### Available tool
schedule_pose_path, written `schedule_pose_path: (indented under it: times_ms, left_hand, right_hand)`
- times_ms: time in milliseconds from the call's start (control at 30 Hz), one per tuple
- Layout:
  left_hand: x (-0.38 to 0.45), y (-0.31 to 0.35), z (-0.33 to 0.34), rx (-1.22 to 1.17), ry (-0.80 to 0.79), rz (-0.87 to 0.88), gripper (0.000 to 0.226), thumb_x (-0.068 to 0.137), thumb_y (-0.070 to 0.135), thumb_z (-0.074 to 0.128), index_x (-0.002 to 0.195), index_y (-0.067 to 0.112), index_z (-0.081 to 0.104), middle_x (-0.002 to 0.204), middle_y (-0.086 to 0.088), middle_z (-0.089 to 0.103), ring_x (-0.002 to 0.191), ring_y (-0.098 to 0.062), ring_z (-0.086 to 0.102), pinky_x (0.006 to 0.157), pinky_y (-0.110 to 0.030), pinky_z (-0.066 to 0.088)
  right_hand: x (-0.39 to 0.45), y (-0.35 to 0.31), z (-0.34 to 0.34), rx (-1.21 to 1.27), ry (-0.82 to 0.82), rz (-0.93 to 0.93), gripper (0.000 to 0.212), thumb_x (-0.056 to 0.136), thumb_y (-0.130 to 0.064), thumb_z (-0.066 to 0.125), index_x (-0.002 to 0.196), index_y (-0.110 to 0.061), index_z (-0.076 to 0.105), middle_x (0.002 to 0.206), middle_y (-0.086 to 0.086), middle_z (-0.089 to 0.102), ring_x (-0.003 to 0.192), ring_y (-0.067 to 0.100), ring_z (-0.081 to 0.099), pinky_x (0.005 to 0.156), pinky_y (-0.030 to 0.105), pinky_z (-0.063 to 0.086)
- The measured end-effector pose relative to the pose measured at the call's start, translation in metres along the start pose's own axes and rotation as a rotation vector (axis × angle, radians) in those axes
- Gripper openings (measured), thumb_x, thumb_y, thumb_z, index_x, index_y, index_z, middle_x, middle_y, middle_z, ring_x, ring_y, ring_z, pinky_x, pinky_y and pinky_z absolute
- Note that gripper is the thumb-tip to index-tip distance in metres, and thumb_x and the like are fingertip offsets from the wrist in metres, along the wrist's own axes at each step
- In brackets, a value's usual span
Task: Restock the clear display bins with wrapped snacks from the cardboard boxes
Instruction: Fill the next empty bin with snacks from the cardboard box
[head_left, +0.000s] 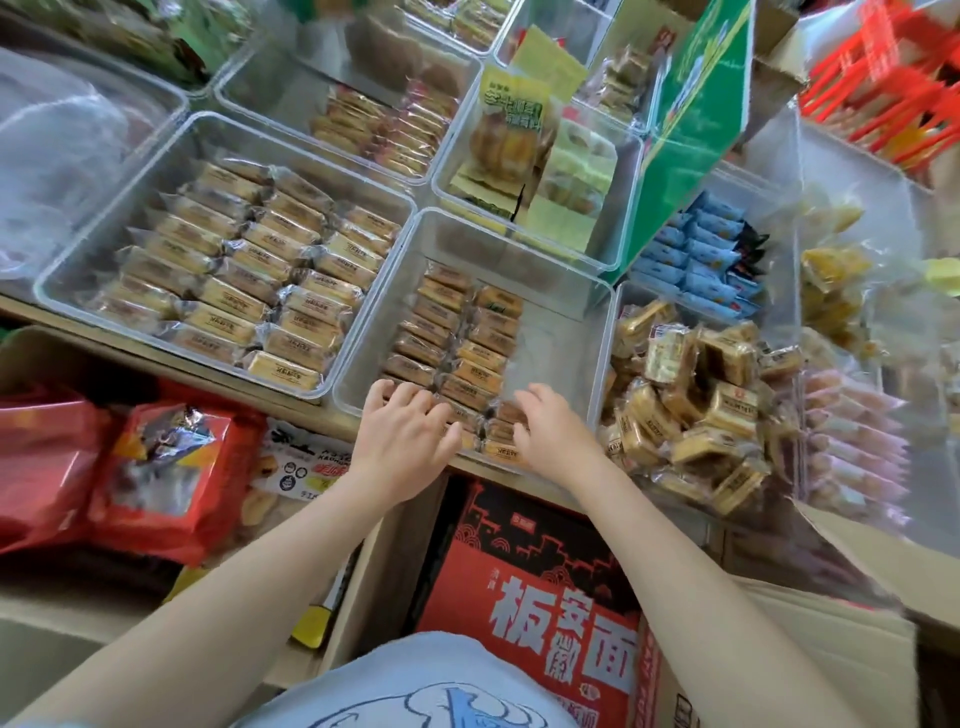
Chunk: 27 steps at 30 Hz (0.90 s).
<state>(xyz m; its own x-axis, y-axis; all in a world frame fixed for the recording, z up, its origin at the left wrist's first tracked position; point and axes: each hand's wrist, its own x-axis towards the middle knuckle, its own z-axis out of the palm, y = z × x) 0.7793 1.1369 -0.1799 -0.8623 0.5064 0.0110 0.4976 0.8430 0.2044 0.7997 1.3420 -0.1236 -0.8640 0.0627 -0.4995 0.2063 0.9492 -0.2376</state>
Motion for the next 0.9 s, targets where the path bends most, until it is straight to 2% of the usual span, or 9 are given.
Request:
schedule_pose_path:
  times_ms: [133,267,333,467,567,633,767,833,900]
  left_hand:
    - [-0.002,0.009,-0.009,-0.028,-0.123,-0.068,0.057,0.094,0.048,0.018,0.110,0.026,0.068,0.116,0.001,0.065,0.118,-0.021,0.051,0.104,-0.043,0.024]
    - [-0.031,0.068,-0.030,-0.225,-0.068,0.031,0.055,0.090,0.051,0.033,0.120,0.018,0.065,0.136,-0.009,0.056,0.135,-0.031,0.041,0.111,-0.049,0.027]
    - [-0.056,0.121,-0.041,-0.361,-0.107,0.100,0.054,0.090,0.051,0.038,0.123,0.019,0.065,0.135,-0.007,0.056,0.133,-0.029,0.043,0.110,-0.047,0.032]
    - [-0.103,0.230,-0.063,-0.686,-0.376,0.165,0.037,0.100,0.043,0.052,0.132,0.026,0.058,0.135,0.008,0.048,0.121,-0.010,0.048,0.102,-0.029,0.042]
    - [-0.132,0.305,-0.065,-0.852,-0.460,0.197,0.049,0.096,0.048,0.058,0.141,0.032,0.047,0.143,0.011,0.042,0.128,-0.007,0.045,0.100,-0.025,0.039]
    - [-0.148,0.348,-0.062,-0.980,-0.496,0.148,0.068,0.091,0.056,0.062,0.150,0.037,0.033,0.151,0.012,0.033,0.134,-0.003,0.036,0.103,-0.026,0.034]
    - [-0.167,0.403,-0.046,-1.193,-0.528,-0.015,0.103,0.078,0.060,0.074,0.157,0.045,0.010,0.164,0.017,0.016,0.147,-0.002,0.020,0.121,-0.042,0.026]
    - [-0.171,0.413,-0.035,-1.267,-0.461,-0.093,0.100,0.075,0.051,0.072,0.157,0.045,0.015,0.161,0.014,0.028,0.147,-0.008,0.029,0.119,-0.048,0.033]
    - [-0.174,0.415,-0.030,-1.300,-0.414,-0.117,0.087,0.079,0.042,0.068,0.154,0.045,0.024,0.155,0.017,0.040,0.141,-0.008,0.040,0.114,-0.041,0.039]
  right_hand:
    - [-0.069,0.011,-0.029,0.237,0.219,-0.104,0.026,0.101,-0.020,0.049,0.120,-0.017,0.066,0.114,-0.002,0.062,0.099,0.013,0.059,0.088,0.033,0.050]
    - [-0.164,0.049,-0.056,0.323,0.396,-0.132,0.018,0.100,-0.017,0.054,0.102,-0.020,0.072,0.079,-0.003,0.068,0.063,0.005,0.055,0.057,0.017,0.041]
    - [-0.213,0.076,-0.064,0.331,0.502,-0.100,0.017,0.099,-0.017,0.055,0.099,-0.020,0.072,0.077,-0.005,0.068,0.062,0.007,0.056,0.055,0.018,0.042]
    - [-0.302,0.135,-0.061,0.352,0.710,-0.014,0.016,0.097,-0.014,0.056,0.097,-0.016,0.073,0.073,-0.003,0.066,0.067,0.011,0.059,0.063,0.024,0.048]
    - [-0.350,0.187,-0.047,0.393,0.808,0.072,0.017,0.096,-0.013,0.056,0.094,-0.014,0.073,0.076,-0.002,0.067,0.070,0.013,0.060,0.067,0.025,0.049]
    - [-0.367,0.221,-0.033,0.432,0.762,0.143,0.017,0.096,-0.014,0.055,0.092,-0.016,0.072,0.078,-0.002,0.067,0.072,0.016,0.061,0.070,0.034,0.052]
    - [-0.373,0.274,-0.001,0.394,0.355,0.179,0.018,0.098,-0.025,0.055,0.100,-0.020,0.071,0.096,-0.005,0.070,0.091,0.016,0.064,0.081,0.033,0.052]
    - [-0.362,0.289,0.019,0.293,0.143,0.127,0.023,0.099,-0.029,0.055,0.113,-0.018,0.070,0.108,-0.002,0.068,0.102,0.019,0.063,0.084,0.033,0.051]
    - [-0.344,0.298,0.043,0.194,-0.035,0.086,0.026,0.099,-0.030,0.055,0.120,-0.019,0.066,0.108,-0.001,0.064,0.098,0.018,0.062,0.075,0.028,0.048]
